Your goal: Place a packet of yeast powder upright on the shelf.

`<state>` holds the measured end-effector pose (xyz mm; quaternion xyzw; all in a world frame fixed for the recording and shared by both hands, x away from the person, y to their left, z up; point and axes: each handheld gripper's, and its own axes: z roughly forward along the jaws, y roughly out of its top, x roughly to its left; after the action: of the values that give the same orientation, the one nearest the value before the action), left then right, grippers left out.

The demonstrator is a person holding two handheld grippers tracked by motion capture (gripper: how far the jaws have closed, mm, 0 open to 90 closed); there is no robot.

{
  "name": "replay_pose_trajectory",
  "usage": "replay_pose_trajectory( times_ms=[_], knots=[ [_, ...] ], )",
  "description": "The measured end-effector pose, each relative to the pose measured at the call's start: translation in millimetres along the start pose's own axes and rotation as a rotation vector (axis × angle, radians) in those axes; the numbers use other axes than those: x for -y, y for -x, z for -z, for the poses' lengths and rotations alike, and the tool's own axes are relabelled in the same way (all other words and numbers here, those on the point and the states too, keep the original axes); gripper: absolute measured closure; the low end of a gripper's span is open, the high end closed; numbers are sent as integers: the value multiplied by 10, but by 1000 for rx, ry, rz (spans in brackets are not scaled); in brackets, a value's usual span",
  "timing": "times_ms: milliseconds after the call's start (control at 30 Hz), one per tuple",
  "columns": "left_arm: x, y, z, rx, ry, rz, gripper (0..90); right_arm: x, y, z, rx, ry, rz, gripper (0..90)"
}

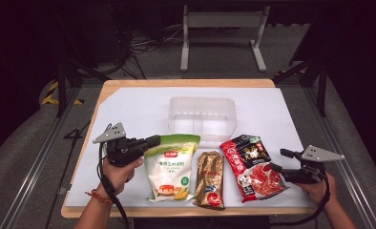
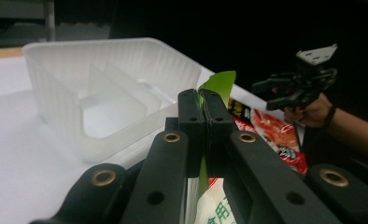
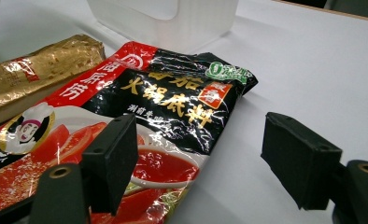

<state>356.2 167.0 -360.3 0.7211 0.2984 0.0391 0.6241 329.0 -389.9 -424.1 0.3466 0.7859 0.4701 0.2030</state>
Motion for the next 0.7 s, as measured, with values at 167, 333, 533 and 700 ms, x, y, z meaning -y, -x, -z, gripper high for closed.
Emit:
replay_pose_trajectory(
  times_ms=[167,333,533,700],
  knots=[
    [-76,125,44,-8,39,-29,888,-3,-12,-9,0,-5,8,275],
    [-129,205,39,-6,43,-56,888,3,-3,6,4,-2,3,275],
    [-230,328,76,-8,86,-87,889,8,11,29,5,6,-3,276],
    [-263,347,85,-27,104,-96,891,14,15,36,6,6,-7,277]
  ],
)
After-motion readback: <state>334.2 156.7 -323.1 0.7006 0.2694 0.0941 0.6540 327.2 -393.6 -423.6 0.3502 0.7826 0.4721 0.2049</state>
